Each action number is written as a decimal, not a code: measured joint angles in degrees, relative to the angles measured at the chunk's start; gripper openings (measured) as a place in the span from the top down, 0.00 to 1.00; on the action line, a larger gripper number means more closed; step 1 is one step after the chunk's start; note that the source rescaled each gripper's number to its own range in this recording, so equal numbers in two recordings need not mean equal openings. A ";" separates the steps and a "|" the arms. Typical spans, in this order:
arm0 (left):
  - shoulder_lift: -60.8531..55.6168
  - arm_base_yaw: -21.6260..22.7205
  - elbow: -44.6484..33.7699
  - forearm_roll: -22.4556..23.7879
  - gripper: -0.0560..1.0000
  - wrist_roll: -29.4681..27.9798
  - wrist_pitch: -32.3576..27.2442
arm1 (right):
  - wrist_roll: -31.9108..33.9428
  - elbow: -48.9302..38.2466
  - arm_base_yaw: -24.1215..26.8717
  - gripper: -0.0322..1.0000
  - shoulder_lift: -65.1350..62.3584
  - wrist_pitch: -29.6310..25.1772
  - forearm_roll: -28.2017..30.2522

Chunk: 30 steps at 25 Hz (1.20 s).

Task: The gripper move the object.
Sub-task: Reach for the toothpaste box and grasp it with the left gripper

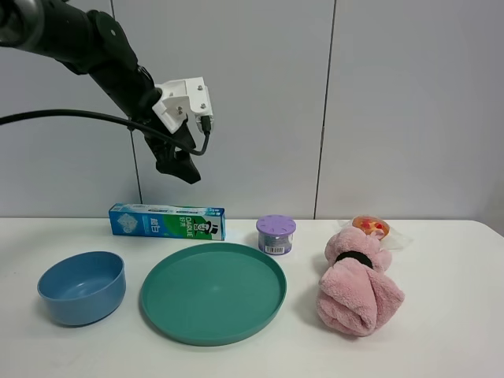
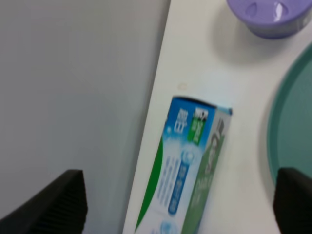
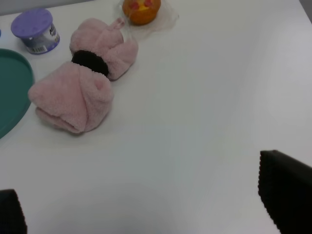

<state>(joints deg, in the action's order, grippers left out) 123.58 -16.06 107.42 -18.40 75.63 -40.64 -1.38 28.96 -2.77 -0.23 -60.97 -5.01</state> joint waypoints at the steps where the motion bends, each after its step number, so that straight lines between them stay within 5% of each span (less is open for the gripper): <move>1: 1.44 0.00 1.31 -0.37 0.12 1.05 0.00 | 0.00 0.00 0.00 0.00 0.00 0.00 0.00; 8: 9.68 0.00 9.84 -0.91 0.12 6.37 -2.25 | 0.00 0.00 0.00 0.00 0.00 0.00 0.00; 30: 15.99 4.51 10.48 -0.07 0.12 15.62 2.95 | 0.00 0.00 0.00 0.00 0.00 0.00 0.00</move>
<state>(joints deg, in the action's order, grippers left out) 139.57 -11.55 117.90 -18.48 91.26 -37.69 -1.38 28.96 -2.77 -0.23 -60.97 -5.01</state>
